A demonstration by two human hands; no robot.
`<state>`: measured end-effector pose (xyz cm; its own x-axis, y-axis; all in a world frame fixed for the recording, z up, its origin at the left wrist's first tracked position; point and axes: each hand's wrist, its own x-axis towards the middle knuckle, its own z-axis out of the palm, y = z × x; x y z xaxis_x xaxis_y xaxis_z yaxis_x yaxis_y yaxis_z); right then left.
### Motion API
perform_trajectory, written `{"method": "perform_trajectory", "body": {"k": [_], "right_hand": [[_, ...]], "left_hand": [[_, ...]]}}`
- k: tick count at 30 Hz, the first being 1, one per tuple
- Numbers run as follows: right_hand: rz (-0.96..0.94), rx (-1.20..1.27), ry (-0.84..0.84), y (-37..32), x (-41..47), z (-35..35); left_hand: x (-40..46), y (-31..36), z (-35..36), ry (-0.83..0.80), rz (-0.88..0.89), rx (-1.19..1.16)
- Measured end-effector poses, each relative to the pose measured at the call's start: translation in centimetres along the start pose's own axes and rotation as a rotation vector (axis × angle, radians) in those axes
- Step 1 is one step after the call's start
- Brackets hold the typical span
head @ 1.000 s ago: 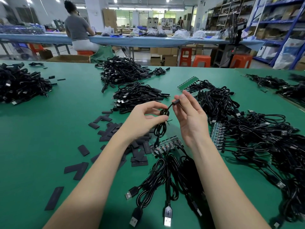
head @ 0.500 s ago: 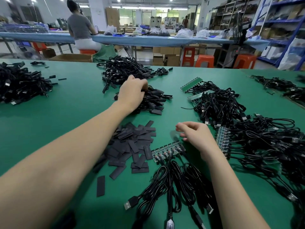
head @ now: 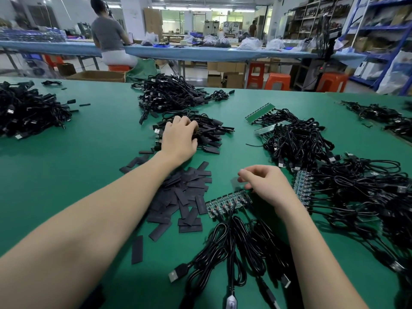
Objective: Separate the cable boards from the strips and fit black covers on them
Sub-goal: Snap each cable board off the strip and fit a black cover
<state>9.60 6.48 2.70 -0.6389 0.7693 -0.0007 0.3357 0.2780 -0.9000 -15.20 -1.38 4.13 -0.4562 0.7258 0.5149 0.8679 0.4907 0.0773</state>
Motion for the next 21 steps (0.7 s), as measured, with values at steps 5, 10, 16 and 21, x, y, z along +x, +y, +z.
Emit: {"method": "perform_trajectory", "body": {"k": [5,10,16,21], "right_hand": [[0.012,-0.078,-0.093,-0.2,-0.2,-0.6],[0.015,-0.056,-0.133,-0.5,-0.3,-0.9],[0.007,-0.143,-0.174,-0.8,-0.6,-0.5],[0.075,-0.173,-0.202,-1.3,-1.0,-1.5]], "left_hand": [[-1.8,0.8,0.0,0.01,-0.014,-0.048],[-3.0,0.7,-0.3,-0.071,-0.031,-0.114],[-2.7,0.7,-1.0,-0.236,-0.058,-0.152],[-2.1,2.7,-3.0,-0.305,-0.13,-0.206]]}}
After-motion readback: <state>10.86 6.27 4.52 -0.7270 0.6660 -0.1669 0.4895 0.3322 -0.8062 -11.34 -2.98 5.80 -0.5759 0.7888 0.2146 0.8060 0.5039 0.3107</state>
